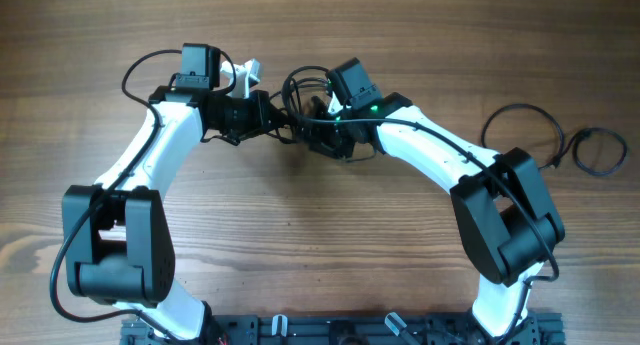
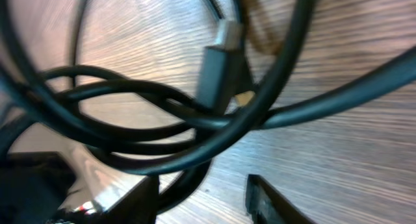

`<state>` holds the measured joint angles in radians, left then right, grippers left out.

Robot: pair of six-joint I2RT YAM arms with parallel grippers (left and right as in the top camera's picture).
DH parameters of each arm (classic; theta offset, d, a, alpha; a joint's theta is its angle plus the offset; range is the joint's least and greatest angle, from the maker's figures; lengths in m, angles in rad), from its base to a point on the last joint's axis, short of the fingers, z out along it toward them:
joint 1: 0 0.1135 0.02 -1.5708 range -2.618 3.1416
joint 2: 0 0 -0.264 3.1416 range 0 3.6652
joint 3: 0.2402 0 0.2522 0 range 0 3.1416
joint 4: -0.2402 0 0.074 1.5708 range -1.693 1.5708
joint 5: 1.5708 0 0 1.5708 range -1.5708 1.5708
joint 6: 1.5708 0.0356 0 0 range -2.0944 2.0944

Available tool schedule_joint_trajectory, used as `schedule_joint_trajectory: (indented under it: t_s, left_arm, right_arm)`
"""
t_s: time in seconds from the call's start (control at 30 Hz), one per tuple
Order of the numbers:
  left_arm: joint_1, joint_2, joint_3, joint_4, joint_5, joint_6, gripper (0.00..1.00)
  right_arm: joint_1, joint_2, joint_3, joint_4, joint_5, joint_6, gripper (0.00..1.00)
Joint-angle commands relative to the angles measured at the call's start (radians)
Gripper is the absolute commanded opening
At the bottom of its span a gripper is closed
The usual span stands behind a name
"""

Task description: Untangle cables

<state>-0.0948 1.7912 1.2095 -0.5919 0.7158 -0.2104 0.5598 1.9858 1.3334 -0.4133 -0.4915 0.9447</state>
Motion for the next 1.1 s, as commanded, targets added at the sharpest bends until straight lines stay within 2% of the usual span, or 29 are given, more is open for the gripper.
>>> schedule_joint_trajectory:
  t_s: [0.0,0.03,0.07,0.1,0.33,1.07]
  left_arm:
    - [0.0,-0.011,0.0,0.004,0.023,-0.003,0.04]
    - [0.0,-0.011,0.0,-0.003,0.024,-0.007,0.04]
    - [0.0,-0.011,0.0,-0.01,0.023,-0.01,0.04]
    - [0.0,-0.011,0.0,-0.015,0.023,-0.01,0.04]
    - [0.0,-0.011,0.0,-0.018,-0.072,-0.01,0.04]
    - [0.0,-0.011,0.0,-0.029,-0.078,-0.006,0.04]
  right_arm:
    - [0.007,-0.013,0.0,-0.019,0.021,-0.001,0.57]
    - [0.007,-0.013,0.0,-0.018,0.021,-0.002,0.61]
    - [0.006,-0.013,0.0,-0.018,0.021,-0.002,0.76]
    - [0.006,-0.013,0.0,-0.018,0.022,-0.002,1.0]
    - [0.006,-0.013,0.0,-0.014,0.025,0.002,1.0]
    - [0.006,-0.013,0.0,-0.014,0.026,0.001,1.0]
